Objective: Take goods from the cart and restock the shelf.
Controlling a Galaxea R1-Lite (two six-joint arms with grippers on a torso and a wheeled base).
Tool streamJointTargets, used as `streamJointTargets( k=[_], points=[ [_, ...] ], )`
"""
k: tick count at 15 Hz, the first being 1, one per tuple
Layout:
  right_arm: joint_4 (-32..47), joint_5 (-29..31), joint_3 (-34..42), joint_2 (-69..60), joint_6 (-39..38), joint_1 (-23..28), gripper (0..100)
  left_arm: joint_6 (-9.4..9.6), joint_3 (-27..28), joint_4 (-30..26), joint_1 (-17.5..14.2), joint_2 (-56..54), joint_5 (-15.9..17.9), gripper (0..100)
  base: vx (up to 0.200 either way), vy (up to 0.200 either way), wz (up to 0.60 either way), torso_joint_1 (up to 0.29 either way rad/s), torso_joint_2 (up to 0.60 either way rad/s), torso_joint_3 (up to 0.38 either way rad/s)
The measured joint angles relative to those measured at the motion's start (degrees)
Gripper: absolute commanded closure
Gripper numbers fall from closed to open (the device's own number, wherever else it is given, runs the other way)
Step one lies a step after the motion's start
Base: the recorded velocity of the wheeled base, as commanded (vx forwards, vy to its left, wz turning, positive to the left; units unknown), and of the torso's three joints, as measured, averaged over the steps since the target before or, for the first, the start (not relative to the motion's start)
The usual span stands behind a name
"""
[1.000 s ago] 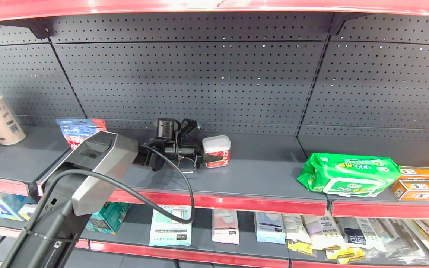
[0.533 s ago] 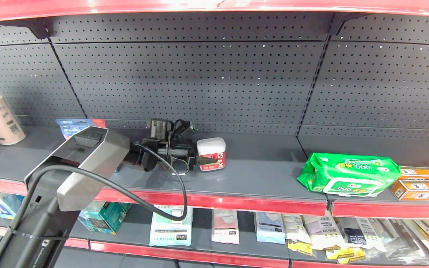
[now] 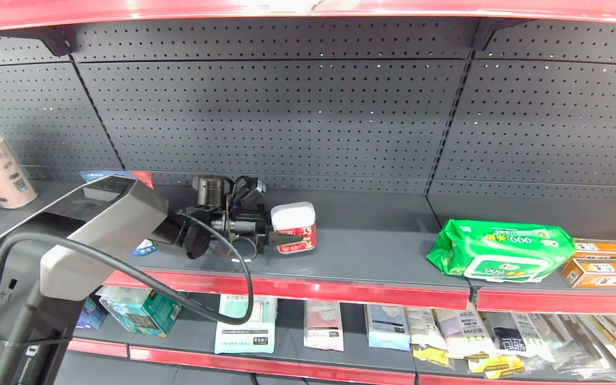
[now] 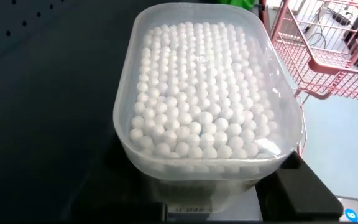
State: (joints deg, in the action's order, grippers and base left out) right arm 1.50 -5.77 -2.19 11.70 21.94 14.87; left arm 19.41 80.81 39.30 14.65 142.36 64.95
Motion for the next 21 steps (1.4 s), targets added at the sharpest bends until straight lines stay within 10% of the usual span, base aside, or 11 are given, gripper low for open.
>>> streamJointTargets(
  k=[6, 21],
  points=[
    [0.0, 0.0, 0.0, 0.4, 0.1, 0.0, 100, 0.02, -9.2, 11.1, -0.7, -0.7, 2.5, 100, 0.000, 0.000, 0.00, 0.000, 0.00, 0.000],
    [0.0, 0.0, 0.0, 0.6, 0.8, 0.0, 100, 0.02, -10.9, 12.4, -0.7, -0.8, 5.3, 100, 0.000, 0.000, 0.00, 0.000, 0.00, 0.000]
  ],
)
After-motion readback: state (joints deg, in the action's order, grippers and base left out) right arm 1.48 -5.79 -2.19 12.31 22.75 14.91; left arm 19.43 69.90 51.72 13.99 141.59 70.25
